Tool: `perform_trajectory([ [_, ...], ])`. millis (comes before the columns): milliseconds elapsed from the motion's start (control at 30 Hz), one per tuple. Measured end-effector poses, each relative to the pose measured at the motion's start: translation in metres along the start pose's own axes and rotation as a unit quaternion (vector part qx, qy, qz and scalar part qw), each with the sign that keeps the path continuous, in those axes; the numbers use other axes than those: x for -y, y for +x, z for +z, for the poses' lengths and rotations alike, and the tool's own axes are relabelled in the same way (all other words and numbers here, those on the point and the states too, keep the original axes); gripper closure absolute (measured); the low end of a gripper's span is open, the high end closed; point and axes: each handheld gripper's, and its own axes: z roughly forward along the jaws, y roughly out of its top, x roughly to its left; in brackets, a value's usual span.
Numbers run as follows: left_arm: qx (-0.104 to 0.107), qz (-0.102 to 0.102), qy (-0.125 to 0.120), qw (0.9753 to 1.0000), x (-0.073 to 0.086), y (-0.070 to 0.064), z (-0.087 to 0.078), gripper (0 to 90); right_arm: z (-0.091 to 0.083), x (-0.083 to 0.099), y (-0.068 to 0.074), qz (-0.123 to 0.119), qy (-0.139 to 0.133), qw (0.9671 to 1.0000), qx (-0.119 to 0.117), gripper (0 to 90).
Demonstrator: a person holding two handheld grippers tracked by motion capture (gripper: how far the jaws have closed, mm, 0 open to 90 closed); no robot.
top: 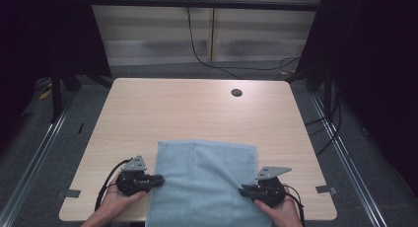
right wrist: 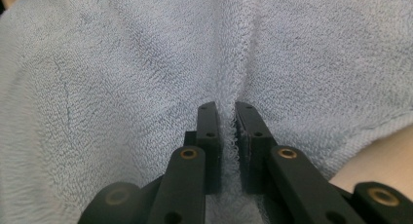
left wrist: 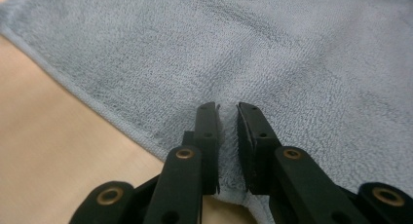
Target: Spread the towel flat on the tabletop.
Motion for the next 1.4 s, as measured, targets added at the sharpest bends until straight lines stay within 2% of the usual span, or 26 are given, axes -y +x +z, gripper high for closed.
perform_trajectory([
  [67,0.006,0.015,0.003,0.9999,0.008,-0.010,-0.006,79.3,-0.003,0.005,0.008,-0.010,0.002,0.9999,-0.012,76.3],
  [100,0.014,0.008,0.005,0.9999,0.011,-0.012,-0.009,79.2,-0.005,0.006,0.011,-0.019,0.009,0.9997,-0.014,71.6],
  [167,0.014,0.006,-0.001,0.9999,0.013,-0.013,-0.013,76.7,-0.009,0.008,0.013,-0.012,0.004,0.9998,-0.014,65.5],
  [200,0.012,0.009,-0.008,0.9999,0.011,-0.011,-0.013,75.5,-0.010,0.007,0.013,-0.013,0.001,0.9998,-0.015,63.9],
  [300,-0.011,-0.002,-0.024,0.9997,-0.001,0.001,-0.010,68.7,-0.018,-0.007,0.003,-0.013,-0.034,0.9993,0.001,59.6],
  [367,-0.026,-0.015,-0.027,0.9992,-0.011,0.014,-0.004,66.1,-0.022,-0.020,-0.013,-0.007,-0.051,0.9983,0.028,56.5],
  [467,-0.041,0.001,-0.011,0.9991,-0.020,0.030,0.010,64.4,-0.016,-0.039,-0.045,0.006,-0.053,0.9972,0.051,51.7],
  [533,-0.032,-0.016,-0.020,0.9992,-0.022,0.035,0.014,63.7,-0.006,-0.048,-0.063,0.013,-0.046,0.9965,0.069,48.5],
  [567,-0.036,-0.010,-0.020,0.9991,-0.022,0.034,0.015,63.7,-0.001,-0.051,-0.072,0.013,-0.044,0.9962,0.074,48.4],
  [600,-0.039,-0.002,-0.020,0.9990,-0.022,0.032,0.016,63.3,0.004,-0.054,-0.078,0.016,-0.042,0.9964,0.072,48.3],
  [633,-0.038,0.002,-0.020,0.9991,-0.022,0.032,0.017,62.7,0.009,-0.056,-0.083,0.013,-0.039,0.9957,0.083,47.4],
  [700,-0.036,-0.001,-0.027,0.9990,-0.023,0.035,0.019,63.0,0.018,-0.058,-0.091,0.013,-0.022,0.9956,0.090,47.1],
  [733,-0.035,-0.003,-0.030,0.9989,-0.024,0.036,0.020,63.5,0.021,-0.059,-0.094,0.012,-0.014,0.9938,0.110,46.6],
  [800,-0.034,-0.004,-0.029,0.9990,-0.026,0.038,0.021,64.6,0.022,-0.059,-0.102,0.030,-0.025,0.9940,0.102,46.3],
  [833,-0.038,0.001,-0.026,0.9990,-0.030,0.040,0.024,64.5,0.023,-0.058,-0.104,0.025,-0.025,0.9929,0.113,46.1],
  [967,-0.035,-0.003,-0.023,0.9991,-0.033,0.040,0.026,60.0,0.026,-0.057,-0.104,0.023,-0.021,0.9932,0.112,46.2],
  [1033,-0.032,-0.009,-0.021,0.9992,-0.033,0.041,0.024,59.9,0.027,-0.057,-0.099,0.006,-0.014,0.9914,0.130,45.3],
  [1067,-0.034,-0.012,-0.024,0.9991,-0.034,0.042,0.023,59.2,0.026,-0.056,-0.097,0.005,-0.017,0.9901,0.139,45.6],
  [1167,-0.039,-0.021,-0.040,0.9982,-0.036,0.047,0.015,56.6,0.025,-0.055,-0.099,0.010,-0.019,0.9899,0.140,46.2],
  [1233,-0.045,-0.021,-0.044,0.9978,-0.040,0.053,0.011,54.5,0.026,-0.054,-0.100,0.015,-0.025,0.9914,0.128,46.4],
  [1267,-0.051,-0.019,-0.052,0.9972,-0.042,0.057,0.009,53.8,0.027,-0.054,-0.099,0.009,-0.020,0.9907,0.134,47.0],
  [1300,-0.054,-0.024,-0.067,0.9960,-0.043,0.063,0.008,53.6,0.027,-0.054,-0.098,0.006,-0.018,0.9899,0.141,48.1],
  [1333,-0.059,-0.035,-0.062,0.9957,-0.045,0.068,0.008,53.0,0.027,-0.054,-0.097,0.013,-0.018,0.9897,0.141,51.7],
  [1400,-0.076,-0.034,-0.062,0.9946,-0.048,0.075,0.011,48.8,0.026,-0.053,-0.098,0.017,-0.023,0.9897,0.141,59.5],
])
